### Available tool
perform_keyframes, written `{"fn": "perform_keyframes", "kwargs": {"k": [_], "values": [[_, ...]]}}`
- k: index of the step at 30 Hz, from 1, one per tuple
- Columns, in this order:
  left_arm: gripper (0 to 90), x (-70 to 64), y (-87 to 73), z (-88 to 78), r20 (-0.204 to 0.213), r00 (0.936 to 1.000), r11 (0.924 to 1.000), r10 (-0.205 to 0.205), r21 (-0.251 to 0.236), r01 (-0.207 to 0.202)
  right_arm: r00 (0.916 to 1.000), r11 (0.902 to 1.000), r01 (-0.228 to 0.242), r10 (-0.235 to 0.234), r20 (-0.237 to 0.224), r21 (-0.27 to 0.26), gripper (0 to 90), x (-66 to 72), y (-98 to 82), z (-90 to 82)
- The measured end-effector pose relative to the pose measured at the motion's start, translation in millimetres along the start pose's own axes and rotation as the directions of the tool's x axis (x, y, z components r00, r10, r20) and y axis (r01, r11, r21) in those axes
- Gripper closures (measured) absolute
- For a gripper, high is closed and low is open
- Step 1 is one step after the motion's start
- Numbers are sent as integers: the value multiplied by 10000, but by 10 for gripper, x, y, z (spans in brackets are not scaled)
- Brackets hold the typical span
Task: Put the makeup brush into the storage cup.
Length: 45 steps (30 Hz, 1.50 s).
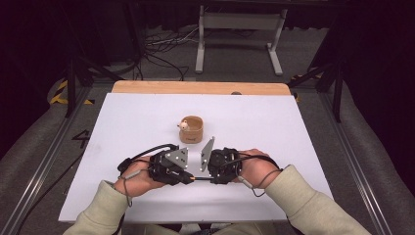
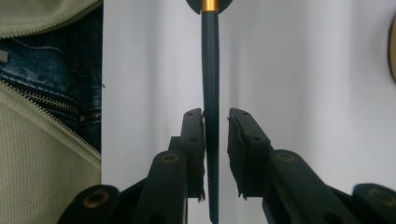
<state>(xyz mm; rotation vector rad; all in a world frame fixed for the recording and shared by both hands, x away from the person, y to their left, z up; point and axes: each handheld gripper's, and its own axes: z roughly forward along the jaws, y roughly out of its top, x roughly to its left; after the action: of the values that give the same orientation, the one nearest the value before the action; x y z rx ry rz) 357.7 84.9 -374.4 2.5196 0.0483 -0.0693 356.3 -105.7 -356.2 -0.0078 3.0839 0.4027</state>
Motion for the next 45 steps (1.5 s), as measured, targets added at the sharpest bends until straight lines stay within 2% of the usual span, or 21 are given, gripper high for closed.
{"fn": "perform_keyframes", "kwargs": {"k": [1,4,5,9,14,16,20,25,28,33,35,36,37,41,45], "values": [[843,-3,1,0,22,10000,10000,4,6,-4,9999,9999,108,-108,11,-14,776,-5,2,12],[842,-6,10,3,15,9999,9999,127,68,-127,10000,10000,-5,6,-61,96,780,5,6,30],[843,-7,12,8,1,9999,9999,128,69,-128,9999,9999,145,-144,-67,55,780,-7,10,37],[843,-13,12,19,67,10000,10000,45,71,-46,10000,9998,1,0,-95,196,784,12,22,45],[843,-19,16,19,76,9999,10000,76,62,-76,9998,9999,81,-79,-180,114,785,16,34,63],[843,-24,17,16,58,9999,10000,95,14,-95,9994,9996,298,-298,-152,32,786,3,40,78],[843,-27,16,12,24,9999,9999,159,-30,-159,9996,9998,187,-186,-215,50,805,26,44,86],[842,-20,14,16,42,9998,9998,205,-18,-205,9990,9990,439,-440,-124,-36,836,32,51,107],[841,-18,17,21,85,9996,9996,274,-6,-274,9991,9993,372,-372,-191,34,840,39,49,101],[829,-9,3,9,245,9994,9994,248,-246,-242,9985,9986,519,-520,-140,-55,843,44,34,95],[770,-11,-3,-3,186,9997,9991,165,-382,-158,9984,9983,552,-554,-81,-162,843,42,25,88],[770,10,-15,-37,91,9999,9984,89,-563,-84,9983,9981,574,-575,-21,-210,843,41,14,81],[717,23,-29,-58,88,9999,9975,92,-708,-86,9988,9981,493,-494,-25,-364,843,41,-14,69],[638,40,-65,-87,-16,10000,9952,-61,-973,59,9992,9962,385,-378,100,-786,843,26,-83,35],[491,63,-106,-108,-80,9992,9904,-400,-1325,385,9990,9905,378,-345,275,-1324,843,32,-143,-19]]}}
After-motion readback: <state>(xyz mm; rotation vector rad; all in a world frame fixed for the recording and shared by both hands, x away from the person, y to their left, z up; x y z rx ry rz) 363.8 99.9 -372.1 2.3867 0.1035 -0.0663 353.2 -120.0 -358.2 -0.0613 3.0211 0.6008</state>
